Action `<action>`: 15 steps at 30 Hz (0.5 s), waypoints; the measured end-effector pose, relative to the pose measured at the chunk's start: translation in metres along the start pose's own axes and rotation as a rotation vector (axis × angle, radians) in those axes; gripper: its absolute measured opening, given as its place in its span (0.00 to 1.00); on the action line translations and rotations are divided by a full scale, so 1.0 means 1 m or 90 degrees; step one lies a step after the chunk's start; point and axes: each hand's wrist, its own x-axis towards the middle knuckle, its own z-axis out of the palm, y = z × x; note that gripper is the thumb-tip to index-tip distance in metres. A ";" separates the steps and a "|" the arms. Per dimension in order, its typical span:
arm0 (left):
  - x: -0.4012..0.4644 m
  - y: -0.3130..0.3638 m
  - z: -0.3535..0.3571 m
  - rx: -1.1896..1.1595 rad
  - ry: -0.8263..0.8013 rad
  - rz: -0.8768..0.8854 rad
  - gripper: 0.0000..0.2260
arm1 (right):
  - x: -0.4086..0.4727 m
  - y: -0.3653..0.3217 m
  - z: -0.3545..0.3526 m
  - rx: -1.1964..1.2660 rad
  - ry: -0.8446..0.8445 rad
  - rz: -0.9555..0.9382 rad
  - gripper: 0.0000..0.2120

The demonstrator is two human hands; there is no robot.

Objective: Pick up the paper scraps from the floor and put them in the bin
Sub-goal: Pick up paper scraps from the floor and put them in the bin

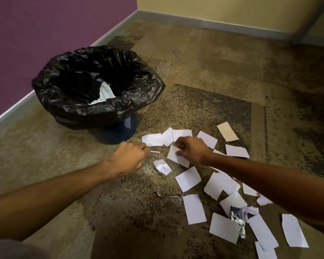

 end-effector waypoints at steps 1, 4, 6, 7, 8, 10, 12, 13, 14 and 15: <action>0.000 0.001 -0.004 0.004 0.018 -0.001 0.18 | 0.000 -0.002 -0.006 0.015 0.018 -0.008 0.14; -0.001 0.004 -0.020 -0.023 0.088 -0.027 0.08 | 0.001 -0.008 -0.025 0.037 0.075 -0.031 0.10; 0.000 0.005 -0.036 -0.060 0.147 -0.028 0.05 | -0.001 -0.015 -0.041 0.053 0.118 -0.038 0.06; 0.001 0.004 -0.046 -0.069 0.182 -0.025 0.05 | -0.002 -0.020 -0.050 0.062 0.141 -0.039 0.06; 0.002 0.003 -0.058 -0.069 0.220 -0.029 0.07 | -0.004 -0.024 -0.060 0.069 0.169 -0.044 0.05; 0.003 -0.002 -0.082 -0.068 0.293 -0.052 0.13 | -0.006 -0.034 -0.080 0.080 0.230 -0.051 0.06; 0.001 -0.008 -0.108 -0.069 0.360 -0.068 0.15 | -0.009 -0.046 -0.099 0.097 0.278 -0.057 0.06; -0.001 -0.011 -0.121 -0.066 0.387 -0.079 0.14 | -0.010 -0.052 -0.108 0.103 0.296 -0.065 0.06; -0.003 -0.015 -0.134 -0.062 0.409 -0.096 0.13 | -0.012 -0.059 -0.115 0.107 0.312 -0.079 0.07; -0.004 -0.019 -0.145 -0.058 0.427 -0.120 0.12 | -0.013 -0.066 -0.123 0.111 0.327 -0.096 0.07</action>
